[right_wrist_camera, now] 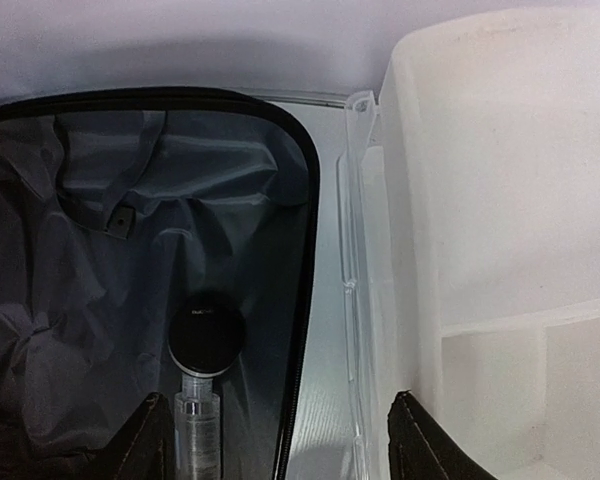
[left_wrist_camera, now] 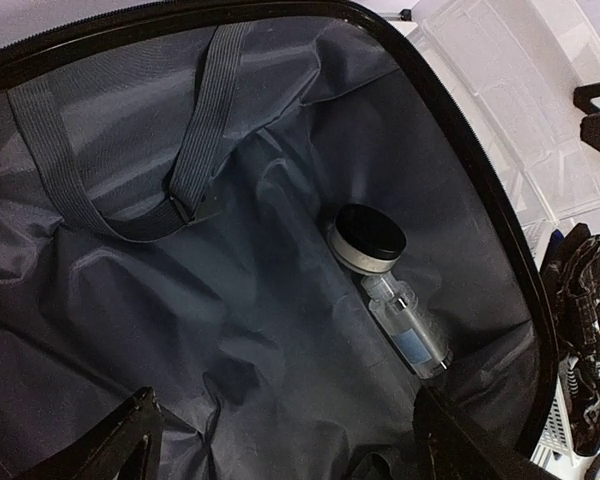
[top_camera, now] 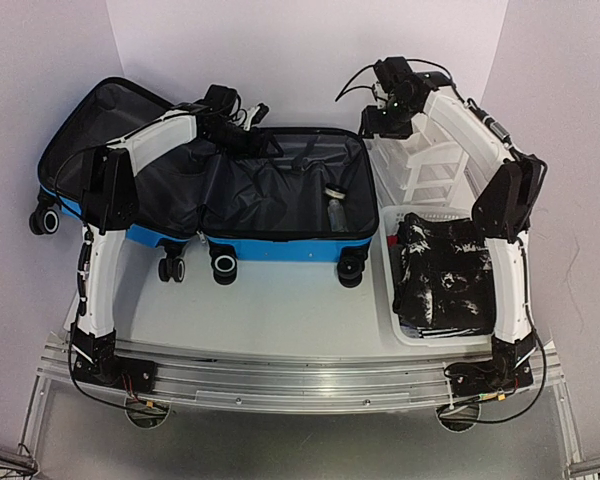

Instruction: Open, take out, and arrange the luggage

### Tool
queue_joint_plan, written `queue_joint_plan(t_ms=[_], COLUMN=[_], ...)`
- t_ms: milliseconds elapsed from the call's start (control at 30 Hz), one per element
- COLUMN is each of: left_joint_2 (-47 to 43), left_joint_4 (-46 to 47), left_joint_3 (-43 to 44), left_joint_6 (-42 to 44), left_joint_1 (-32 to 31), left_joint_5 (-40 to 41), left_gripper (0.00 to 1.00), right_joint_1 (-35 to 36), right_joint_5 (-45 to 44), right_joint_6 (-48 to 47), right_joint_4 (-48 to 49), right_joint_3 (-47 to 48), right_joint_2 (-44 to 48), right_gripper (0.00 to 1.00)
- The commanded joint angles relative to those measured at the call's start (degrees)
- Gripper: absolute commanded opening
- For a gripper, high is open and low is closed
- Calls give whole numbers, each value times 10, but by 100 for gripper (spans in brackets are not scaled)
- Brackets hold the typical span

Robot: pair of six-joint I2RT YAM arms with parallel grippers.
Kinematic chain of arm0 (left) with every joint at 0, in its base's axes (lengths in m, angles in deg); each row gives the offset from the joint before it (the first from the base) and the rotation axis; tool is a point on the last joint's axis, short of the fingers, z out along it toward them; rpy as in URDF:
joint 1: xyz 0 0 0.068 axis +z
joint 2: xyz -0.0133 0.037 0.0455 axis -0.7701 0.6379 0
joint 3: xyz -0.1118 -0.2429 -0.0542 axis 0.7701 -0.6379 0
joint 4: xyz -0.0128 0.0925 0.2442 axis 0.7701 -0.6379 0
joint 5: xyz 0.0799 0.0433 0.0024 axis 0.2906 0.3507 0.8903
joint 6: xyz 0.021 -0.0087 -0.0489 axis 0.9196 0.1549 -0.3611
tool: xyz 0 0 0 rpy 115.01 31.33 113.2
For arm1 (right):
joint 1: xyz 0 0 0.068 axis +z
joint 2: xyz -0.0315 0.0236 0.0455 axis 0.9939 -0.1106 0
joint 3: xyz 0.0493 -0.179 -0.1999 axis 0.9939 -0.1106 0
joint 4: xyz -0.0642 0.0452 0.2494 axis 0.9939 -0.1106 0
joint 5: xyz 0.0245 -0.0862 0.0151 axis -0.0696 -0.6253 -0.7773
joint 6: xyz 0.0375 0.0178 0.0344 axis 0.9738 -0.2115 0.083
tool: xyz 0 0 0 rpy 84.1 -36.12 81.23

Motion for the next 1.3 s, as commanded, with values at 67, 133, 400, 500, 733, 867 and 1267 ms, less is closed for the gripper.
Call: queue_joint_plan(t_ms=[67, 133, 400, 500, 733, 867, 1267], left_joint_2=[-41, -41, -44, -43, -44, -48, -56], left_joint_4=[3, 4, 4, 4, 10, 6, 6], left_joint_3=[-9, -12, -15, -19, -24, -26, -28], left_joint_6=[-3, -5, -8, -11, -22, -20, -17], left_joint_1=[3, 3, 3, 3, 3, 3, 4], left_joint_5=[-1, -1, -4, -7, -14, -13, -11], left_gripper=[85, 85, 85, 85, 85, 85, 85], right_joint_1=[0, 1, 2, 5, 6, 6, -14], right_joint_5=[-24, -31, -164, -197, -120, 104, 306], right_joint_6=[8, 9, -32, -46, -78, -83, -61], right_joint_4=[-20, -21, -76, -100, -109, -102, -67], right_joint_3=[-3, -3, 1, -5, -30, 6, -26], right_joint_2=[-15, -19, -56, -65, -64, -47, 0], right_gripper=[57, 56, 61, 63, 54, 50, 50])
